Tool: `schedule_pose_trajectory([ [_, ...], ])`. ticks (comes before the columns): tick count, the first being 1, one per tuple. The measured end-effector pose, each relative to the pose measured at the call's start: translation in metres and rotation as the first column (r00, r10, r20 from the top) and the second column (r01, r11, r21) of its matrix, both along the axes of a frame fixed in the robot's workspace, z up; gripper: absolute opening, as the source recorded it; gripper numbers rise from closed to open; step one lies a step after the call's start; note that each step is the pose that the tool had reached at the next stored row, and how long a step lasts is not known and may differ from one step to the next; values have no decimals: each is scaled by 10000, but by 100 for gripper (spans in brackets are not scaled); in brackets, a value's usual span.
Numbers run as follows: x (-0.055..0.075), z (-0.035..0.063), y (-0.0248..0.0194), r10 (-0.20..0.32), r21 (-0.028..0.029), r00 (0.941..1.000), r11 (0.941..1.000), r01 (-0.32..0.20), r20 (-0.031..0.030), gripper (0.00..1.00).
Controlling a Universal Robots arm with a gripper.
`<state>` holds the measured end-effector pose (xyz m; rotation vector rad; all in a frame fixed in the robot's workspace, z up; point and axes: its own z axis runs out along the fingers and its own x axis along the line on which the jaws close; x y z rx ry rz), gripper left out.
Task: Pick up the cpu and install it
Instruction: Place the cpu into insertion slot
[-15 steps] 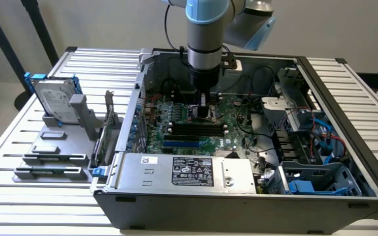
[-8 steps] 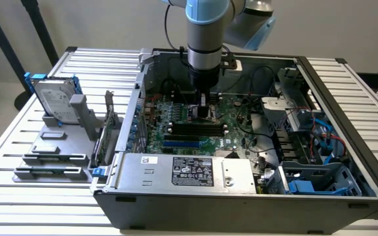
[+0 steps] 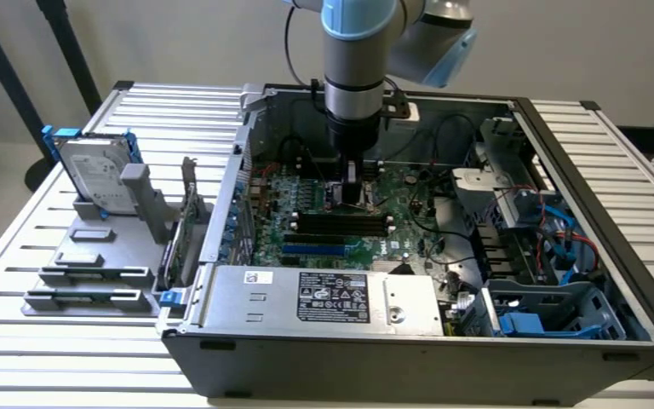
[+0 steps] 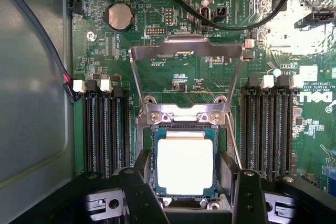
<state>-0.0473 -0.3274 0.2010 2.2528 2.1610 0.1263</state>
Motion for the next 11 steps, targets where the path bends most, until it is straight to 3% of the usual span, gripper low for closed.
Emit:
schedule_pose_trajectory([
  [6,-11,124,0,-1,13,10000,10000,1,-1,62],
  [11,-110,186,-3,2,131,10000,9999,-2,-2,62],
])
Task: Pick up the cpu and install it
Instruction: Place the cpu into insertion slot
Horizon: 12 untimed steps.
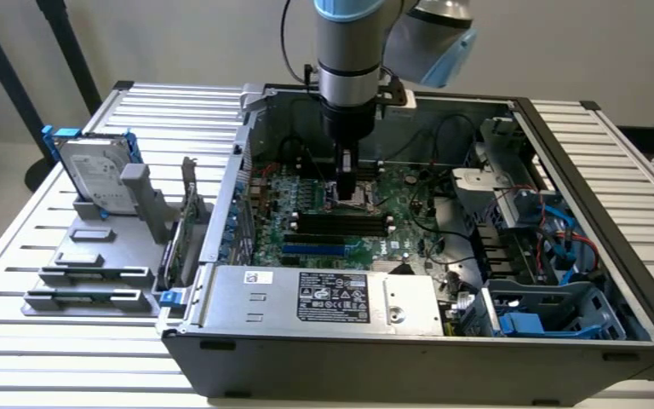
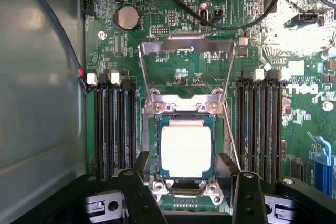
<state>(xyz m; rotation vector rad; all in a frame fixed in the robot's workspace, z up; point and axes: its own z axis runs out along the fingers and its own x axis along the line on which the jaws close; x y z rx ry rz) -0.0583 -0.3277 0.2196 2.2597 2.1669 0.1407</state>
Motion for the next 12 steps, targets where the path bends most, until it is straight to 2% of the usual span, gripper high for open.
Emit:
schedule_pose_trajectory([
  [3,-97,30,-4,-1,79,10000,10000,1,-8,60],
  [4,-131,38,-7,0,108,10000,9999,1,-13,54],
  [5,-168,45,-11,0,136,10000,9999,1,-16,54],
  [9,-278,62,-41,-3,199,10000,9998,3,-28,30],
  [10,-295,65,-48,-6,208,10000,9998,6,-30,30],
  [12,-330,69,-61,-15,225,10000,9997,16,-33,18],
])
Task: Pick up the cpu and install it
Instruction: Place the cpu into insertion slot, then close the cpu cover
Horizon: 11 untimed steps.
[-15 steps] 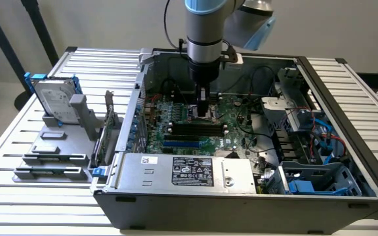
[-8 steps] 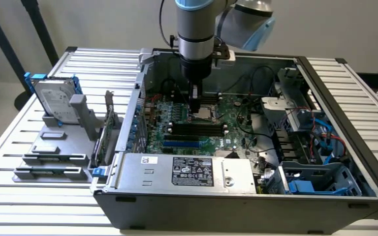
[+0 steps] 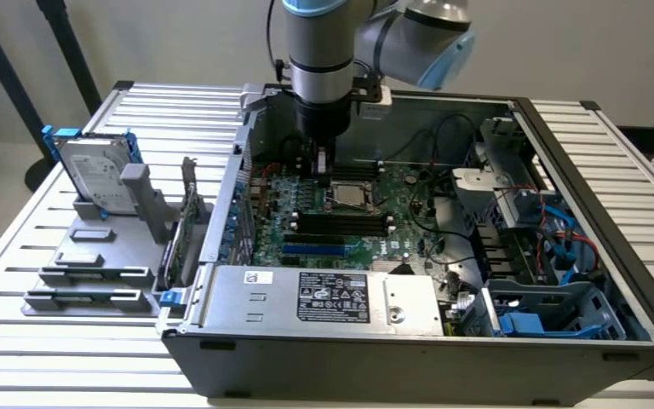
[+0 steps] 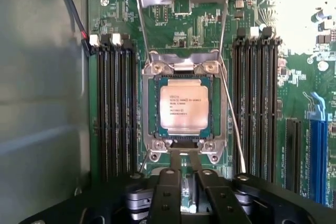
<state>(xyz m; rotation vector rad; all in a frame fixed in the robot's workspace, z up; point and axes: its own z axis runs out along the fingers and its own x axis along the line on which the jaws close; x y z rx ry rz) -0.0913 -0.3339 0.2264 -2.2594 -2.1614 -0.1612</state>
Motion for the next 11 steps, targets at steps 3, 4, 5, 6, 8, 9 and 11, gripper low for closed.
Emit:
schedule_pose_trajectory([
  [3,-64,2,-8,-9,19,10000,10000,9,-1,11],
  [4,-78,2,-9,-10,22,10000,10000,10,0,11],
  [5,-82,2,-8,-8,23,10000,10000,8,0,11],
  [6,-82,2,-8,-8,24,10000,10000,8,-1,11],
  [8,-82,2,-8,-8,24,10000,10000,8,0,11],
  [9,-82,2,-8,-8,24,10000,10000,8,-1,11],
  [11,-82,2,-8,-8,25,10000,10000,8,-1,11],
])
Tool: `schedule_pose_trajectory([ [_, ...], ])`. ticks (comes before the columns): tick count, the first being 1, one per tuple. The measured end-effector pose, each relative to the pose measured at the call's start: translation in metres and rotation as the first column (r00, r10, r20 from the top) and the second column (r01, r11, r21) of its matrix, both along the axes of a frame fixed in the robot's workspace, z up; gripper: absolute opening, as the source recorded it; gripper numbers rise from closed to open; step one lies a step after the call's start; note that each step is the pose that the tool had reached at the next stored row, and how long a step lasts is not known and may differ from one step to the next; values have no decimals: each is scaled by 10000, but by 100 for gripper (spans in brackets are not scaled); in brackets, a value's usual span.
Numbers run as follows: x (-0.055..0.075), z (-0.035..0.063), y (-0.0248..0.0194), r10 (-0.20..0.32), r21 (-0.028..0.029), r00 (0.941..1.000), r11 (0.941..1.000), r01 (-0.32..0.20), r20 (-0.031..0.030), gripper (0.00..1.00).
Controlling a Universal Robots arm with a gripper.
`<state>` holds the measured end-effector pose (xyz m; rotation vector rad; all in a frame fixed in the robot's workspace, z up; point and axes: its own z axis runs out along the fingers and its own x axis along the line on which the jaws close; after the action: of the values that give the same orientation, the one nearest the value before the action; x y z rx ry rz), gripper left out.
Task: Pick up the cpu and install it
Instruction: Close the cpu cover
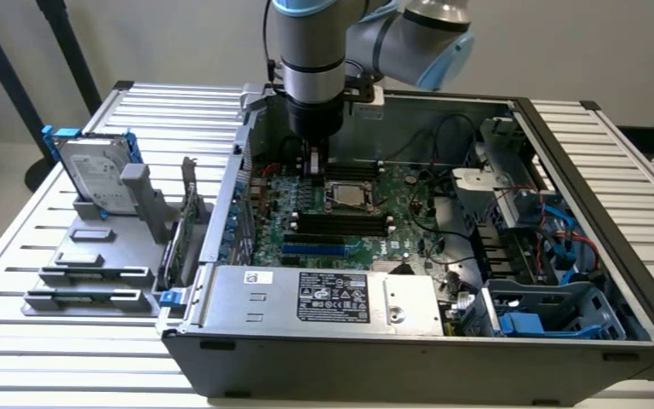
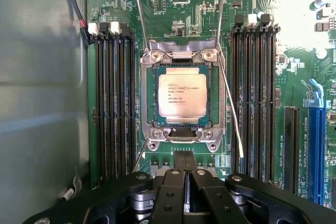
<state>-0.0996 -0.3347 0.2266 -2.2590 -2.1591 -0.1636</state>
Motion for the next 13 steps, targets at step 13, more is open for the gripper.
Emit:
schedule_pose_trajectory([
  [13,96,12,-14,-2,-1,10000,10000,2,-8,11],
])
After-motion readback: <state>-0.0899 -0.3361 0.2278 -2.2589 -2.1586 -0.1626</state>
